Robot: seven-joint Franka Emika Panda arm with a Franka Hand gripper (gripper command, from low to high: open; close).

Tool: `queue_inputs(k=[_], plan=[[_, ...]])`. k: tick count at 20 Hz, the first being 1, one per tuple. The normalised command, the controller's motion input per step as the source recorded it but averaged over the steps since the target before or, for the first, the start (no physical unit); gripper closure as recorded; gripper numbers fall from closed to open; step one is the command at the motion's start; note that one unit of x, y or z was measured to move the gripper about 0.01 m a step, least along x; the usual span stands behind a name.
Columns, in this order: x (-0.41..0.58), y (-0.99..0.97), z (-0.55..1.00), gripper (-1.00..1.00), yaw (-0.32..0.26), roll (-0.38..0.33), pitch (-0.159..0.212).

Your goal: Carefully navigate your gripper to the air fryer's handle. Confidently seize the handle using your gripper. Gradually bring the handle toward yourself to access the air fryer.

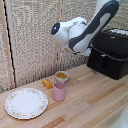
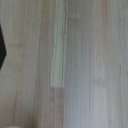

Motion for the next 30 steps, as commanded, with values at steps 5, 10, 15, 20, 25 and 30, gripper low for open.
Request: queue_inputs(k=[5,10,15,20,25,30], plan=[[-0.003,-0.58,-0.33,-1.00,0.019,-0.126,-0.072],[-0.038,-0.60,-0.31,-1.00,0.035,-0.130,-0.074],[-0.105,-0.62,-0.19,-1.00,0.048,-0.084,-0.038],[-0.155,-0.63,-0.23,-1.00,0.133,-0.053,-0.033],[-0.145,-0.65,-0.16,-1.00,0.158,-0.053,-0.001],[-0.083,-0.66,-0.15,-1.00,0.166,-0.041,0.000]])
